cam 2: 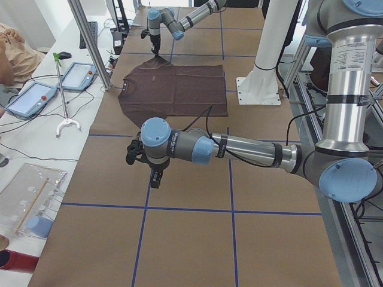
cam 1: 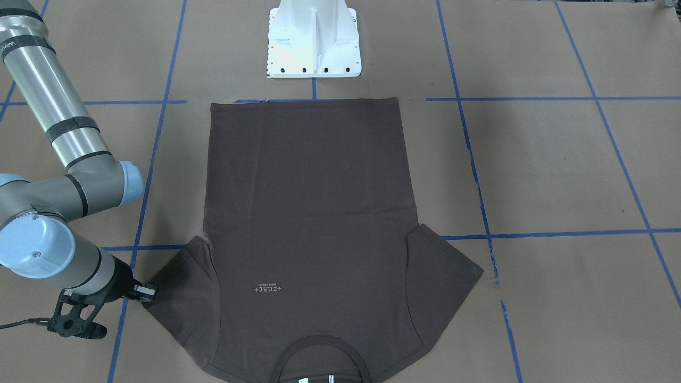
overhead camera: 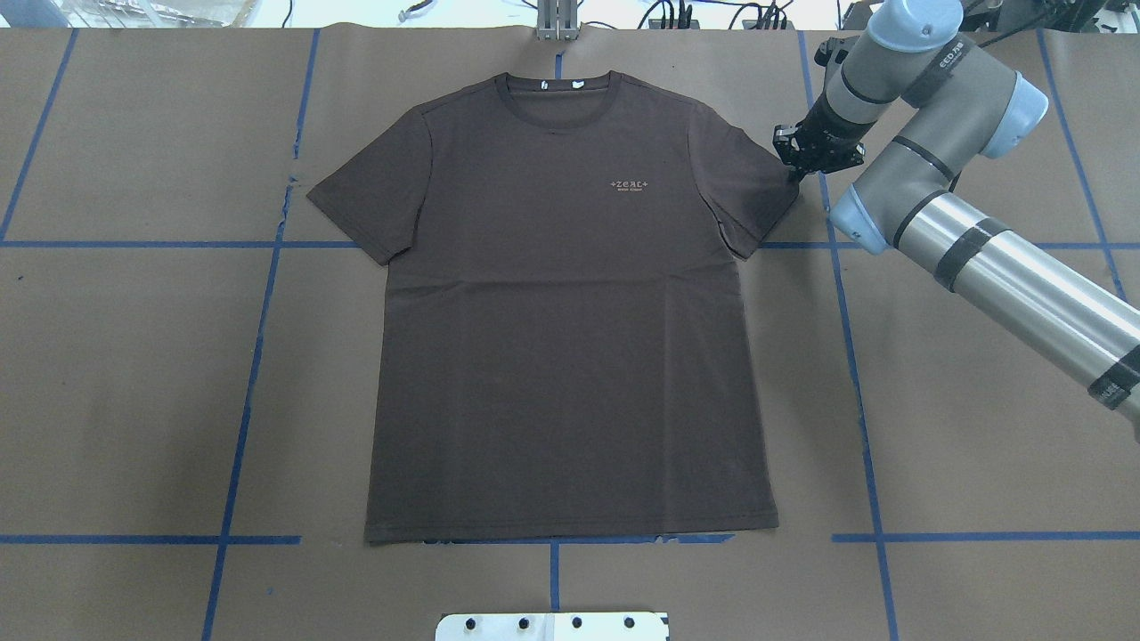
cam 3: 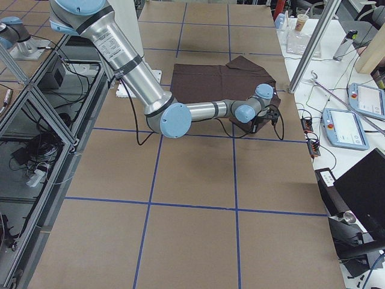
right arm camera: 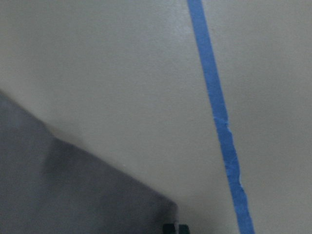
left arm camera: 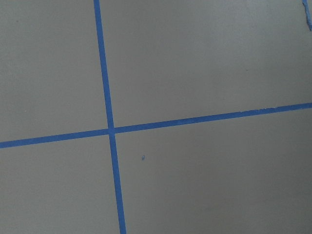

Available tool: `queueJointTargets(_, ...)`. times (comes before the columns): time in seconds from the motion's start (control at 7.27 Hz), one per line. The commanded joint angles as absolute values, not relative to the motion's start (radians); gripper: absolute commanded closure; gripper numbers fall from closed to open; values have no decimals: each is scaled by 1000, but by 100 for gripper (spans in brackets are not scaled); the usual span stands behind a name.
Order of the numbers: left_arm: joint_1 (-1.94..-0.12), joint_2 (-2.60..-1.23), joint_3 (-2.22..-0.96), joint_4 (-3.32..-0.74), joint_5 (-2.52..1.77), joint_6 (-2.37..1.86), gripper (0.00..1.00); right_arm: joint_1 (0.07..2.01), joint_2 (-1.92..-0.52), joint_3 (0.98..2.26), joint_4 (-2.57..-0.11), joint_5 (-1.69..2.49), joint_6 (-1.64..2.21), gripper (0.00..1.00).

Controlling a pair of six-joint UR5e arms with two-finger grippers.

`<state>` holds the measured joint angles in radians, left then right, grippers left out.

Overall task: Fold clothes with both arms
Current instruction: 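Move the right gripper down to the sleeve nearest it, then grasp the sleeve with the right gripper and fold it inward onto the shirt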

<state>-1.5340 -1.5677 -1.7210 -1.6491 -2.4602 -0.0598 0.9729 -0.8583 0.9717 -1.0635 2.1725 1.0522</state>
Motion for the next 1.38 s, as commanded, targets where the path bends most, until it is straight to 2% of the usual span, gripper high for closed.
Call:
queueJointTargets(0.0,-1534,-1568,-1723,-1649,-2461,-60,0,954,-845,1053,-1063,2174,1084,100)
queueJointTargets(0.28,-1534,-1568,-1724,-1652,-2461,-60,0,876,-761,1052,-1065,2133,1189,100)
queueJointTargets(0.55,-1534,-1568,-1750,-1654,-2476,-60,0,832,-675,982,-1065,2070,1248,100)
queueJointTargets(0.83,-1534,-1569,-1758,-1657,-2487,-58,0,816,-640,962,-1065,2036,1255,100)
queueJointTargets(0.96,-1534,-1571,-1755,-1684,-2488,-57,0,816,-638,951,-1063,2025,1264,1)
queueJointTargets(1.24,-1493,-1575,-1738,-1773,-2574,-128,0,818,-649,975,-1066,1964,1383,0)
